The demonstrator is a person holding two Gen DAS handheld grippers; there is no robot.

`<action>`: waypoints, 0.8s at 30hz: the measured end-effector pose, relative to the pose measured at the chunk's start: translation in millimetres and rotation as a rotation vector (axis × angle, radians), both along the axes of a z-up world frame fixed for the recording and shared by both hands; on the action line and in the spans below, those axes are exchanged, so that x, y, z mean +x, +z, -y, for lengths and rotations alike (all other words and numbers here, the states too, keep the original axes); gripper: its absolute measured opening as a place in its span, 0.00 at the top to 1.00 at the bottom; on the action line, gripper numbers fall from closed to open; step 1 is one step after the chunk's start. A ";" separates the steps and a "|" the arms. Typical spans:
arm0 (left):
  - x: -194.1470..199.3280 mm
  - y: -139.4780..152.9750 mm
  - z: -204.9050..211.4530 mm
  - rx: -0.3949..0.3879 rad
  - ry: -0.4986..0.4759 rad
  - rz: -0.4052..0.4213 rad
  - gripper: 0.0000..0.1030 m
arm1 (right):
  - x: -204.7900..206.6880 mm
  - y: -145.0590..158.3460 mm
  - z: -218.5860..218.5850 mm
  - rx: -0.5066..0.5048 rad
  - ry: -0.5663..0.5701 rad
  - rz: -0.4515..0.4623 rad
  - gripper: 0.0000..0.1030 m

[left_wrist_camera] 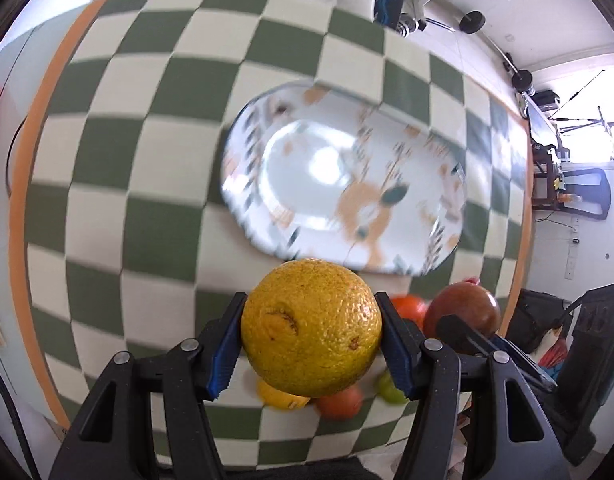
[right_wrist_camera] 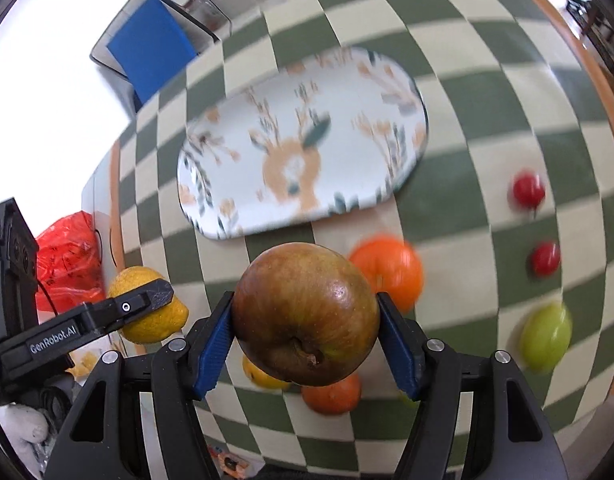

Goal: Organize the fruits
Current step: 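Carry both fruits onto the floral plate and open both tools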

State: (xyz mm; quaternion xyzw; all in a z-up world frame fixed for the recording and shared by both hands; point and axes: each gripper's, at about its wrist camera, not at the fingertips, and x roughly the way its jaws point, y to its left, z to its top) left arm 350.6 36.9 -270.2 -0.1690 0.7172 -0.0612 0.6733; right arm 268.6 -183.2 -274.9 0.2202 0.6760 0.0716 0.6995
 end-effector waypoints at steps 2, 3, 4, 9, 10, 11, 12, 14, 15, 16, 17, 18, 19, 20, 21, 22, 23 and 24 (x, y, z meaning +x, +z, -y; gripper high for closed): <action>31.2 -5.0 9.8 0.009 -0.004 0.002 0.42 | 30.0 2.9 4.8 -0.014 0.024 0.015 0.32; 44.9 -10.6 11.5 0.008 -0.002 -0.005 0.42 | 44.9 1.4 6.7 -0.023 0.038 0.020 0.32; 56.5 -18.3 13.9 0.004 0.010 -0.015 0.42 | 59.6 -1.6 4.5 -0.032 0.050 0.022 0.32; 101.8 -63.1 23.2 -0.021 0.031 -0.119 0.42 | 127.3 -27.3 -8.6 -0.068 0.136 0.013 0.32; 108.7 -71.7 22.0 -0.027 0.047 -0.143 0.42 | 137.6 -32.9 -11.2 -0.074 0.155 0.006 0.32; 113.3 -75.1 22.0 -0.029 0.054 -0.153 0.42 | 145.5 -38.0 -14.6 -0.077 0.172 0.001 0.32; 117.7 -78.8 21.4 -0.029 0.058 -0.161 0.42 | 152.5 -42.9 -16.9 -0.080 0.188 -0.004 0.32; 121.5 -84.7 22.4 -0.019 0.055 -0.172 0.42 | 162.7 -52.2 -20.7 -0.083 0.220 -0.016 0.32; 122.7 -87.3 23.9 -0.016 0.056 -0.178 0.42 | 165.8 -55.8 -22.7 -0.082 0.233 -0.019 0.32; 123.7 -89.7 24.9 -0.011 0.054 -0.187 0.42 | 169.9 -58.3 -23.5 -0.077 0.246 -0.025 0.32; 123.6 -91.7 27.0 -0.009 0.051 -0.197 0.42 | 172.1 -61.2 -24.9 -0.075 0.255 -0.032 0.32; 123.7 -93.8 29.2 -0.012 0.049 -0.205 0.42 | 174.3 -63.6 -26.0 -0.072 0.267 -0.042 0.32; 124.1 -95.9 30.7 -0.012 0.049 -0.209 0.42 | 176.1 -65.9 -26.5 -0.066 0.275 -0.048 0.32; 124.0 -96.0 32.0 -0.007 0.049 -0.212 0.42 | 179.0 -67.8 -26.9 -0.063 0.280 -0.051 0.32; 124.2 -96.7 33.7 0.002 0.047 -0.215 0.42 | 179.8 -69.5 -27.1 -0.067 0.288 -0.057 0.32; 123.9 -96.3 34.1 0.008 0.042 -0.212 0.42 | 180.2 -71.5 -27.5 -0.070 0.295 -0.065 0.31; 123.8 -96.1 35.7 0.014 0.034 -0.208 0.42 | 180.4 -73.6 -26.8 -0.070 0.297 -0.075 0.31; 123.7 -96.3 37.3 0.022 0.030 -0.206 0.40 | 180.0 -74.3 -25.2 -0.058 0.294 -0.077 0.27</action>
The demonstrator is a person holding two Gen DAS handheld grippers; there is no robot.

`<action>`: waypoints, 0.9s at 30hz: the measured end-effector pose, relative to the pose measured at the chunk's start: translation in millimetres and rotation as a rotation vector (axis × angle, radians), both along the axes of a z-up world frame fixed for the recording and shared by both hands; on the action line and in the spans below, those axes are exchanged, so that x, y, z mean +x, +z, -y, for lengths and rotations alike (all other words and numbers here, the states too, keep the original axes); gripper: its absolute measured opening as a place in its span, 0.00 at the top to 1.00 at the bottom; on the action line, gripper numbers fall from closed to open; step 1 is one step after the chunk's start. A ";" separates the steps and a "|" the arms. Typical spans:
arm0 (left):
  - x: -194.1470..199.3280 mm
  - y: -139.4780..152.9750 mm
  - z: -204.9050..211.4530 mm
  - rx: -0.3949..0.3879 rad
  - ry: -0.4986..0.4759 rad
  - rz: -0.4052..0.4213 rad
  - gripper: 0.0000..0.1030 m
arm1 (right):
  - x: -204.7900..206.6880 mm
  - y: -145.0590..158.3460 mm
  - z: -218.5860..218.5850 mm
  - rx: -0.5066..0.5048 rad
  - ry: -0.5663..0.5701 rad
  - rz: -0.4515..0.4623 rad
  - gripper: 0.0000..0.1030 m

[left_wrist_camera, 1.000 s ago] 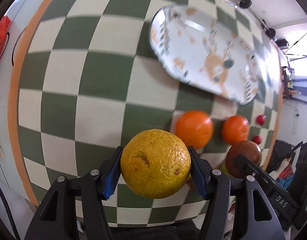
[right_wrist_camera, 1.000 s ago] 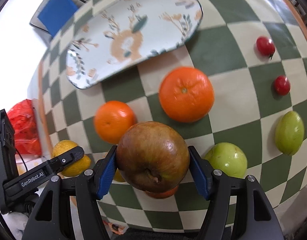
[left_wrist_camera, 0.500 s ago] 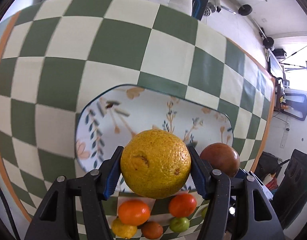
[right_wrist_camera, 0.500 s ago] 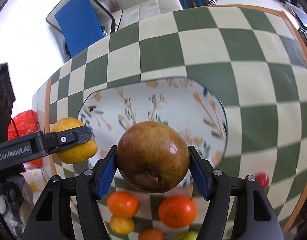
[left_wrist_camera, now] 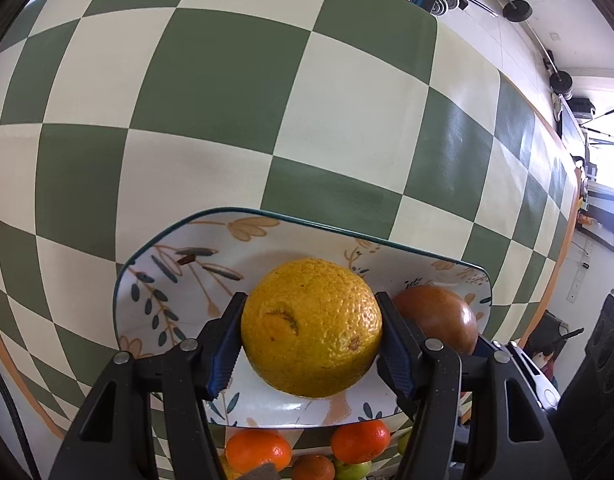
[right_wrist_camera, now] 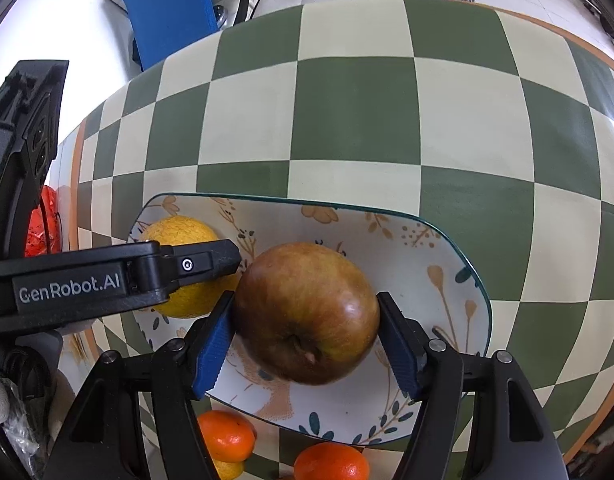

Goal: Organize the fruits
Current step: 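Carry both fruits onto the floral plate and open both tools, then raise both tools away from the plate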

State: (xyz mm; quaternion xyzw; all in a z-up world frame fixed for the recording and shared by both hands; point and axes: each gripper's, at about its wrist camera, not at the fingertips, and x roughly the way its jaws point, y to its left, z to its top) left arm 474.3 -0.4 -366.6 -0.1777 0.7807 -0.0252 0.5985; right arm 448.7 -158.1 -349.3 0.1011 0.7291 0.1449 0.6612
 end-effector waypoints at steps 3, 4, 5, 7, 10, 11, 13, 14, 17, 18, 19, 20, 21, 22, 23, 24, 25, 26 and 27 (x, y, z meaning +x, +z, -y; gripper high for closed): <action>0.7 5.6 4.5 0.005 0.000 0.031 0.16 | -1.3 2.0 3.4 0.017 -0.023 -0.003 0.17; 0.4 11.1 4.8 0.019 -0.003 0.048 0.16 | -1.9 3.9 5.5 0.019 -0.028 0.000 0.14; 0.1 16.9 5.4 0.030 -0.009 0.065 0.15 | -2.7 5.7 7.9 0.012 -0.035 0.005 0.10; -1.3 26.8 5.6 0.049 -0.014 0.092 0.14 | -4.6 9.7 11.9 -0.020 -0.045 0.013 0.09; -9.1 45.9 1.9 0.107 -0.033 0.150 0.11 | -10.1 19.2 18.5 -0.068 -0.056 0.040 0.08; -12.5 52.0 0.8 0.134 -0.040 0.172 0.11 | -13.2 23.4 20.6 -0.093 -0.058 0.053 0.06; -19.9 62.5 -2.4 0.187 -0.059 0.214 0.11 | -19.8 33.0 22.8 -0.137 -0.061 0.087 0.05; -28.2 70.0 -4.8 0.223 -0.067 0.242 0.11 | -23.6 37.6 23.4 -0.155 -0.061 0.105 0.05; -46.9 85.4 -9.8 0.294 -0.086 0.303 0.11 | -38.0 52.0 26.6 -0.198 -0.067 0.157 0.05; -53.0 89.0 -11.4 0.307 -0.091 0.317 0.11 | -43.5 56.3 28.3 -0.200 -0.072 0.165 0.05; -62.6 94.5 -13.6 0.322 -0.095 0.334 0.11 | -48.4 60.1 29.8 -0.199 -0.079 0.172 0.05; -69.9 100.1 -15.4 0.332 -0.098 0.346 0.11 | -54.6 64.2 31.1 -0.195 -0.087 0.178 0.05; -74.0 103.9 -16.3 0.337 -0.098 0.355 0.11 | -60.6 68.1 32.0 -0.198 -0.094 0.187 0.05; -79.5 106.8 -14.6 0.339 -0.096 0.366 0.11 | -66.5 72.6 32.1 -0.202 -0.100 0.198 0.05; -88.6 112.6 -17.1 0.344 -0.095 0.379 0.11 | -71.8 76.2 30.3 -0.205 -0.103 0.208 0.05; -96.2 116.9 -14.0 0.348 -0.094 0.389 0.11 | -79.2 81.3 31.5 -0.211 -0.109 0.220 0.04; -102.9 123.0 -15.1 0.347 -0.095 0.403 0.11 | -84.9 85.6 31.1 -0.217 -0.111 0.234 0.04; -111.4 130.1 -16.3 0.348 -0.097 0.422 0.11 | -91.5 90.6 29.8 -0.224 -0.114 0.251 0.04; -114.8 133.9 -10.7 0.353 -0.099 0.432 0.11 | -98.8 97.0 30.8 -0.231 -0.120 0.264 0.04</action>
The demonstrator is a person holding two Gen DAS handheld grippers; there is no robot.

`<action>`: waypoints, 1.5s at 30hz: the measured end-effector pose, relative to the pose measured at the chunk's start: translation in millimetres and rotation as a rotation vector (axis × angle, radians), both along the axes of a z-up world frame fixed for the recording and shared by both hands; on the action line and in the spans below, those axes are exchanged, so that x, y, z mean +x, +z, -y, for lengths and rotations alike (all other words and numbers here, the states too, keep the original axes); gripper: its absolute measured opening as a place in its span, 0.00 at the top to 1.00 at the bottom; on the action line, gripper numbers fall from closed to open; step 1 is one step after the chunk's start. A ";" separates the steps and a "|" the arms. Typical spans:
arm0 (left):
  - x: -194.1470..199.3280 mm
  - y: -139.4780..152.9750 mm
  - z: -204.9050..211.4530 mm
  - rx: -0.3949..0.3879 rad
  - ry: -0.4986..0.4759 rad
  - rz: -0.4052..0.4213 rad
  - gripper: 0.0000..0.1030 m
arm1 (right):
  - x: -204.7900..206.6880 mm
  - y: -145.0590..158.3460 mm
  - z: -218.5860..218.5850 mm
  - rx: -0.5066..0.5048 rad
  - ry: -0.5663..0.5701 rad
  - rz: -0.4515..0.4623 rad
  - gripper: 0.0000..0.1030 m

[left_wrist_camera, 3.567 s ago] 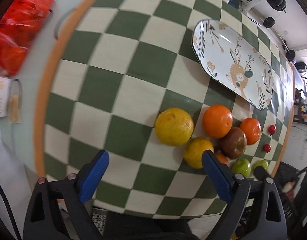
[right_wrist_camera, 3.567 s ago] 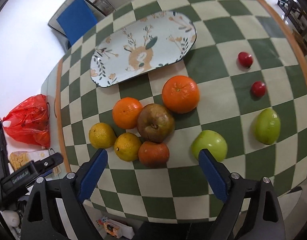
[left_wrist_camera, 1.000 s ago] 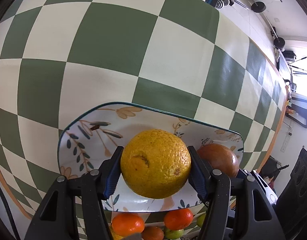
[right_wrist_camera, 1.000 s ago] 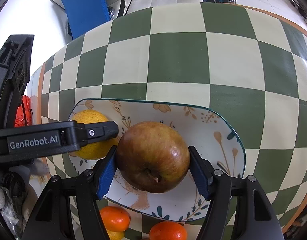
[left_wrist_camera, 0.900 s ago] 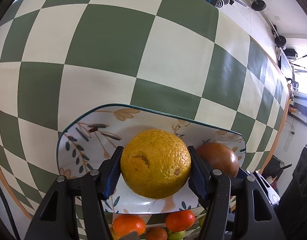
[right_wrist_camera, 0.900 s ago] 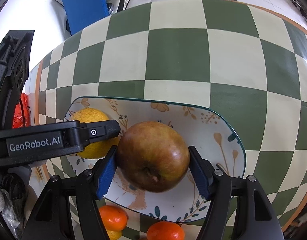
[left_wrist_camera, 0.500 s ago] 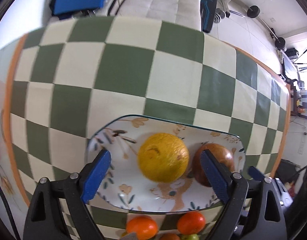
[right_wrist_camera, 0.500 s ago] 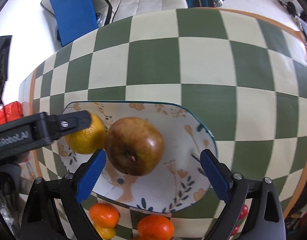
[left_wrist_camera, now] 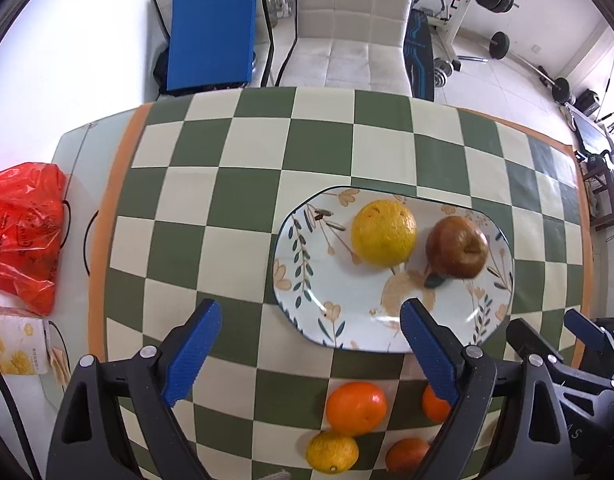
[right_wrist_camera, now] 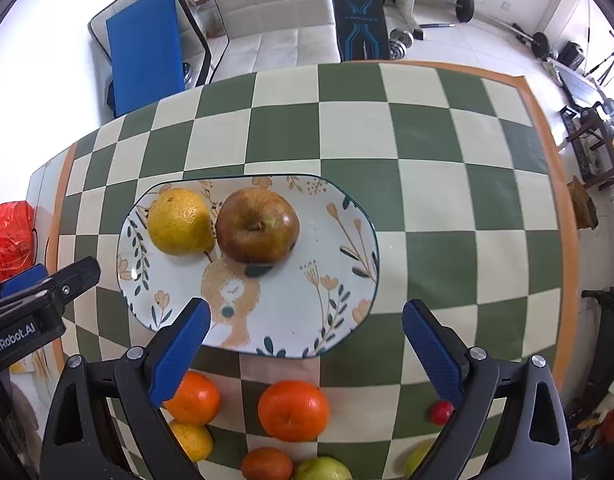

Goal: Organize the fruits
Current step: 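Raise both tools away from the plate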

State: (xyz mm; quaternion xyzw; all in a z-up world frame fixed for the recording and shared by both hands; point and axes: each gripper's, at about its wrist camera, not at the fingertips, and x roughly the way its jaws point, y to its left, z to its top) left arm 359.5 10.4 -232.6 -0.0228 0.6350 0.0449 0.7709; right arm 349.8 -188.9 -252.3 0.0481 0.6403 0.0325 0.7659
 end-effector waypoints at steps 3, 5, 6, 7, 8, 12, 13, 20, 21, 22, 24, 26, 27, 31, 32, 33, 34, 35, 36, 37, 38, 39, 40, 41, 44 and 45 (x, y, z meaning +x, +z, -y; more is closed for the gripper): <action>-18.2 19.7 -0.2 -0.002 -0.012 0.037 0.11 | -17.8 19.5 -1.4 -0.017 -0.002 0.036 0.04; -31.2 33.6 -0.9 -0.008 -0.018 0.064 0.11 | -28.8 32.9 -2.4 -0.022 0.000 0.059 0.04; -36.5 40.2 -1.3 -0.010 -0.020 0.073 0.11 | -35.1 40.6 -2.1 -0.023 0.000 0.072 0.04; -41.4 46.1 -1.7 -0.013 -0.021 0.083 0.11 | -41.9 49.2 -1.8 -0.025 -0.001 0.086 0.04; -47.5 52.8 -2.0 -0.016 -0.023 0.093 0.11 | -48.3 57.4 -2.1 -0.026 0.001 0.099 0.04; -69.0 76.7 -2.6 -0.027 -0.036 0.130 0.11 | -72.9 89.9 -3.9 -0.019 0.002 0.150 0.04; -75.0 83.1 -2.6 -0.026 -0.041 0.140 0.11 | -78.6 97.4 -4.1 -0.021 0.001 0.162 0.04; -106.6 112.5 -5.1 -0.023 -0.049 0.197 0.11 | -117.3 138.1 -3.2 -0.017 -0.018 0.214 0.04; -110.3 115.3 -5.0 -0.015 -0.051 0.207 0.11 | -121.5 142.1 -3.4 -0.019 -0.019 0.222 0.04; -113.4 117.0 -5.1 -0.010 -0.050 0.214 0.11 | -126.2 146.3 -4.1 -0.022 -0.018 0.230 0.04; -120.2 120.7 -5.8 -0.006 -0.051 0.222 0.11 | -134.4 152.7 -5.9 -0.022 -0.017 0.242 0.04; -125.9 122.9 -7.7 -0.012 -0.045 0.229 0.11 | -140.0 156.6 -7.3 -0.018 -0.020 0.249 0.04; -127.9 123.6 -8.5 -0.013 -0.042 0.231 0.11 | -142.9 158.5 -8.1 -0.018 -0.021 0.253 0.04; -132.5 123.7 -11.3 -0.026 -0.028 0.232 0.11 | -151.2 164.3 -10.7 -0.006 -0.027 0.258 0.04; -132.0 121.9 -11.8 -0.028 -0.026 0.228 0.11 | -152.3 165.2 -10.8 -0.001 -0.030 0.260 0.04; -130.8 118.4 -12.5 -0.030 -0.024 0.219 0.11 | -152.4 165.4 -11.4 0.003 -0.031 0.260 0.04; -130.0 115.4 -13.4 -0.030 -0.021 0.210 0.11 | -152.9 164.8 -11.7 0.010 -0.032 0.258 0.04; -128.0 109.2 -14.4 -0.026 -0.017 0.195 0.10 | -152.8 163.3 -11.0 0.021 -0.036 0.255 0.04; -126.4 102.3 -15.7 -0.019 -0.014 0.178 0.03 | -152.3 160.3 -9.3 0.039 -0.041 0.251 0.04; -125.0 94.0 -16.8 -0.016 -0.012 0.158 0.00 | -151.3 156.2 -7.8 0.060 -0.044 0.243 0.04; -122.8 82.1 -17.7 -0.017 -0.014 0.130 0.00 | -150.3 149.0 -5.4 0.084 -0.046 0.226 0.04; -122.9 73.4 -17.9 -0.019 -0.018 0.110 0.00 | -149.3 139.1 -3.0 0.100 -0.050 0.201 0.04; -122.9 62.7 -17.5 -0.021 -0.024 0.085 0.00 | -147.9 129.7 -0.7 0.111 -0.053 0.179 0.04; -123.5 48.0 -16.1 -0.024 -0.032 0.050 0.00 | -147.2 116.7 2.0 0.122 -0.059 0.147 0.04; -125.8 8.0 -11.5 -0.041 -0.045 -0.052 0.00 | -148.7 74.7 7.7 0.144 -0.069 0.036 0.04; -127.0 -6.8 -10.1 -0.054 -0.041 -0.092 0.01 | -150.2 61.2 9.4 0.160 -0.071 0.003 0.04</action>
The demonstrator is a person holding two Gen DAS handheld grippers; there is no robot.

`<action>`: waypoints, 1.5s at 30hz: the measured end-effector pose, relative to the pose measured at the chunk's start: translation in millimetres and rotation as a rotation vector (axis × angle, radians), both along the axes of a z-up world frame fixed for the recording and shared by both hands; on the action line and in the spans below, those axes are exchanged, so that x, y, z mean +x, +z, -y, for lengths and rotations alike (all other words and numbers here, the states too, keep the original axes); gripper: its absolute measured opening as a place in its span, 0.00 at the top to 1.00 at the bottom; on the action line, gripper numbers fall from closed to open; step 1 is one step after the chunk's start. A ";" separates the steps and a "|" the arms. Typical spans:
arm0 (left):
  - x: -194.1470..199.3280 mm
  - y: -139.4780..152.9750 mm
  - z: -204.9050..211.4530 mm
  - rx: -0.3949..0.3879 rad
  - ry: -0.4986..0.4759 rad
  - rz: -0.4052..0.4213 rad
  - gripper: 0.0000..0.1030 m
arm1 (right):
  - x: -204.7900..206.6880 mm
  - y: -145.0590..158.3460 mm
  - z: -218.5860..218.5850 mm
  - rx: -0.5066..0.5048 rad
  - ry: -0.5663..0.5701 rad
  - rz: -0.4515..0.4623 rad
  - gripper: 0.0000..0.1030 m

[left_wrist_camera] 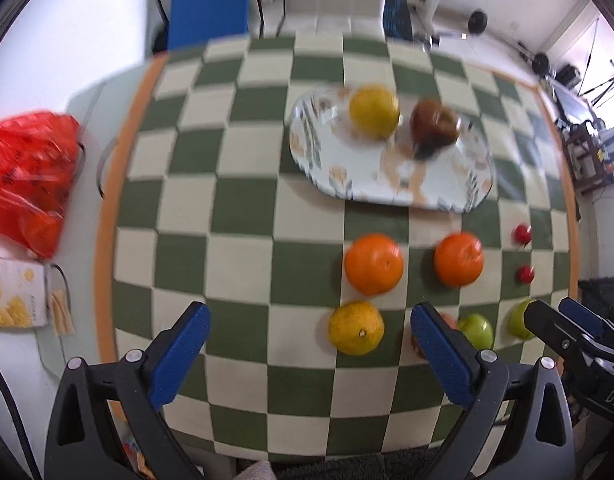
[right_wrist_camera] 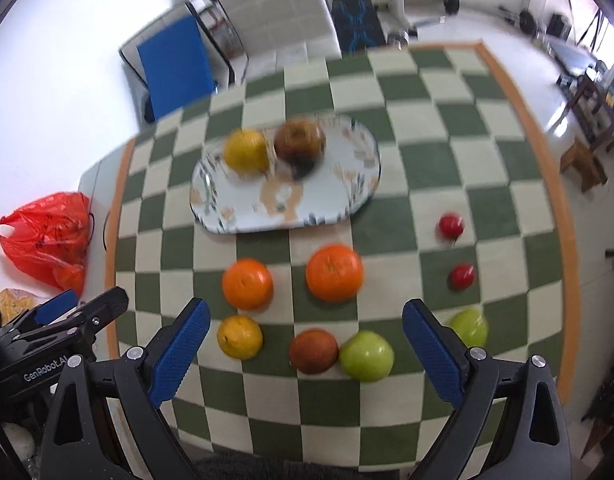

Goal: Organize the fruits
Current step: 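Grasp the second yellow citrus with the left tool while the right tool grasps the large orange, then lower both fruits onto the plate beside the others and open both tools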

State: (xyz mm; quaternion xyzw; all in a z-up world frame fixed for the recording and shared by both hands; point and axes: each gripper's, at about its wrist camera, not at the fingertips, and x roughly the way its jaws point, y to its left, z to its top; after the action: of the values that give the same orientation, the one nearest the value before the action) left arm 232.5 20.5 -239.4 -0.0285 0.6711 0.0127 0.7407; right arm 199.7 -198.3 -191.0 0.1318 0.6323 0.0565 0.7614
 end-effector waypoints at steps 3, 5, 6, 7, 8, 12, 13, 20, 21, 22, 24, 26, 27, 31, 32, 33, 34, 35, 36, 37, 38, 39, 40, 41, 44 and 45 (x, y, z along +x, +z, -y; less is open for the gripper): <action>-2.3 -48.4 5.7 -0.054 0.013 -0.132 0.01 | -6.2 -43.2 7.4 0.052 -0.026 -0.104 0.04; -3.9 -73.2 11.9 -0.069 0.004 -0.196 0.01 | -10.5 -63.6 12.6 0.071 -0.050 -0.139 0.05; -5.1 -81.4 14.1 -0.073 0.001 -0.215 0.01 | -12.1 -71.7 14.8 0.067 -0.057 -0.151 0.08; -6.6 -89.0 16.7 -0.078 -0.001 -0.228 0.02 | -13.0 -77.4 15.8 0.057 -0.057 -0.159 0.09; -8.0 -96.4 19.9 -0.087 -0.006 -0.242 0.02 | -13.6 -82.2 16.9 0.052 -0.057 -0.169 0.10; -9.7 -119.9 33.5 -0.114 -0.033 -0.281 0.07 | -11.6 -92.8 18.4 0.041 -0.055 -0.184 0.10; -9.9 -124.3 37.0 -0.115 -0.041 -0.286 0.14 | -9.9 -93.8 18.2 0.040 -0.054 -0.186 0.10; -14.9 -125.0 37.5 -0.077 -0.044 -0.229 0.45 | 10.0 -105.5 13.7 0.026 -0.042 -0.190 0.10; -16.1 -124.0 32.3 -0.075 -0.030 -0.226 0.45 | 15.3 -108.1 12.5 0.021 -0.038 -0.186 0.10; -17.2 -123.7 27.2 -0.073 -0.018 -0.227 0.45 | 20.3 -110.8 11.8 0.016 -0.035 -0.184 0.10; -18.3 -125.5 19.2 -0.061 0.005 -0.229 0.45 | 34.3 -120.7 8.1 0.007 -0.026 -0.188 0.10; -20.1 -130.7 12.2 -0.064 0.027 -0.240 0.45 | 47.2 -131.9 2.8 -0.002 -0.011 -0.197 0.10; -20.6 -132.0 9.9 -0.078 0.037 -0.242 0.45 | 53.6 -138.2 -0.9 -0.005 0.000 -0.203 0.15; -23.9 -132.0 9.3 -0.089 0.052 -0.244 0.45 | 69.4 -161.2 -14.3 -0.031 0.057 -0.250 0.33; -24.7 -132.1 8.8 -0.094 0.059 -0.246 0.45 | 69.9 -162.5 -15.0 -0.032 0.069 -0.247 0.34; -24.9 -132.5 7.9 -0.100 0.065 -0.247 0.45 | 68.8 -161.9 -14.4 -0.029 0.078 -0.246 0.34; -26.2 -133.0 6.7 -0.108 0.071 -0.249 0.45 | 66.4 -162.6 -13.7 -0.037 0.088 -0.258 0.34; -24.4 -133.1 1.6 -0.116 0.076 -0.250 0.45 | 62.5 -163.2 -12.7 -0.045 0.101 -0.273 0.34; -23.6 -133.3 -1.6 -0.121 0.079 -0.250 0.45 | 57.5 -163.4 -11.1 -0.045 0.114 -0.287 0.34; -24.1 -134.2 -3.7 -0.126 0.082 -0.250 0.45 | 52.0 -164.2 -9.7 -0.041 0.124 -0.296 0.34; -25.0 -134.8 -4.6 -0.128 0.082 -0.251 0.45 | 47.9 -165.5 -8.8 -0.040 0.133 -0.304 0.34; -25.8 -135.2 -5.1 -0.128 0.080 -0.249 0.45 | 44.2 -166.9 -7.8 -0.036 0.139 -0.309 0.34; -27.4 -135.9 -5.9 -0.128 0.081 -0.247 0.45 | 42.0 -166.2 -6.7 -0.033 0.138 -0.300 0.34; -27.9 -135.1 -8.7 -0.127 0.079 -0.246 0.45 | 40.8 -165.9 -6.3 -0.033 0.138 -0.294 0.34; -11.7 -133.1 -15.7 -0.117 0.073 -0.240 0.45 | 40.0 -166.1 -5.6 -0.036 0.125 -0.286 0.34; -8.7 -133.4 -14.5 -0.112 0.072 -0.236 0.45 | 40.3 -167.2 -6.4 -0.044 0.128 -0.290 0.33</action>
State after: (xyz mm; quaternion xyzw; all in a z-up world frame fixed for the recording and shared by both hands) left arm 223.8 35.0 -372.8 -0.0920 0.7517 0.0050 0.6531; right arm 240.0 -191.9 -358.2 0.0814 0.7437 0.0713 0.6597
